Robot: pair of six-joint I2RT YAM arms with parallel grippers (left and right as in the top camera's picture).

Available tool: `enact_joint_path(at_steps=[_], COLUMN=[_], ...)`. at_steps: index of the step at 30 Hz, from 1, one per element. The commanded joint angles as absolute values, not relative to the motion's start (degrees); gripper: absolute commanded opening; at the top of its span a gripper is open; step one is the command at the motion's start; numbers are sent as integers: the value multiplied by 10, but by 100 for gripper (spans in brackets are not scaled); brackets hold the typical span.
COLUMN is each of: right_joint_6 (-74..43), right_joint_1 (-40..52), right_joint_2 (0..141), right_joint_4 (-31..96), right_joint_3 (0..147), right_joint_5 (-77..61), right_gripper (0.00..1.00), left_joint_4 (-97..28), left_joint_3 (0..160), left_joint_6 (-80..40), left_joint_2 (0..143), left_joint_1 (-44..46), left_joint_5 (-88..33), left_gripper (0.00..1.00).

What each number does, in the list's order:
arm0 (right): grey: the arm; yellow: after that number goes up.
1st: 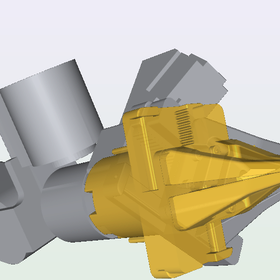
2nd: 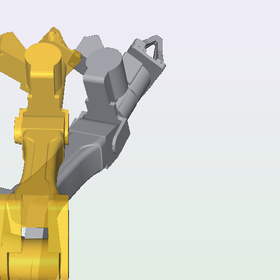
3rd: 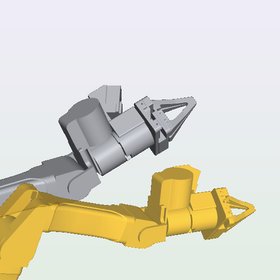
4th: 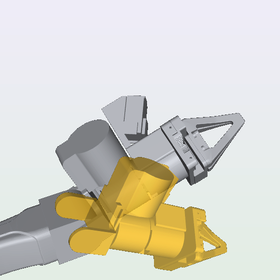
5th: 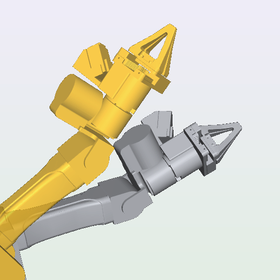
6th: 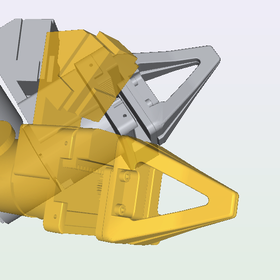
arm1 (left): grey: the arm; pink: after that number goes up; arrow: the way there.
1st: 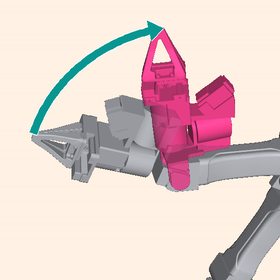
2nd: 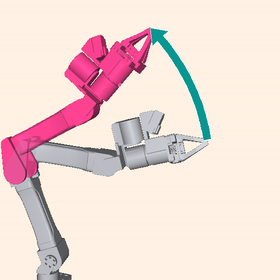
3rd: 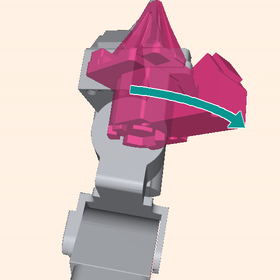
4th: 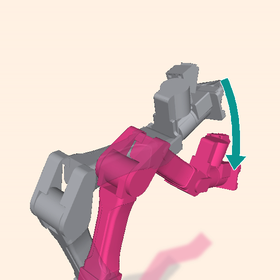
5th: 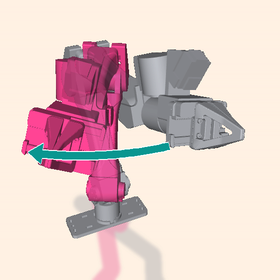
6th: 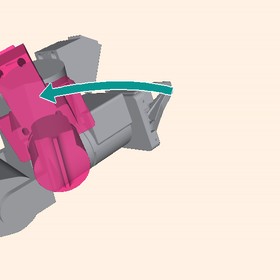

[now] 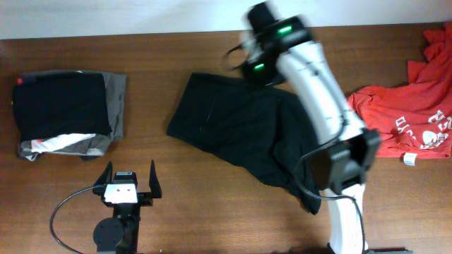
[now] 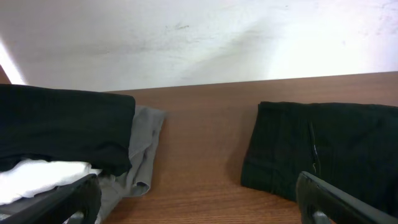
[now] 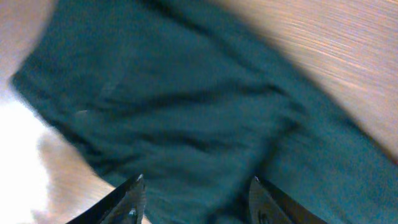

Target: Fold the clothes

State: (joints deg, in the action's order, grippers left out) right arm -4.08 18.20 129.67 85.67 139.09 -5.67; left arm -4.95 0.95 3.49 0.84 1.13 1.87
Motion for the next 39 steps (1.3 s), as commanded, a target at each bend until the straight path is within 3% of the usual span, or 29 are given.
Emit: enact_joint_path(at_steps=[1,10,25,34,39], right_joint_6=[-60,-81,-80,-93,-53], right_joint_1=[110,-91,-310,-449,-483], right_joint_2=[1299,1299,1299,1299,1299], right_joint_4=[865,800,564,566,620], right_joint_3=[1376,1242,938,973,1059], right_joint_5=[-53,-58,-45,-33,-158], right_gripper=[57,50,48,50,57], left_joint_4=[-48,-48,-48,-48,-48], left_joint_3=[6,6,6,6,6], left_joint_6=[42,42,42,42,42], left_joint_2=[4,4,4,4,4], left_joint_1=[13,13,13,13,13], left_joint_5=[10,10,10,10,10], left_gripper=[99,99,99,99,99])
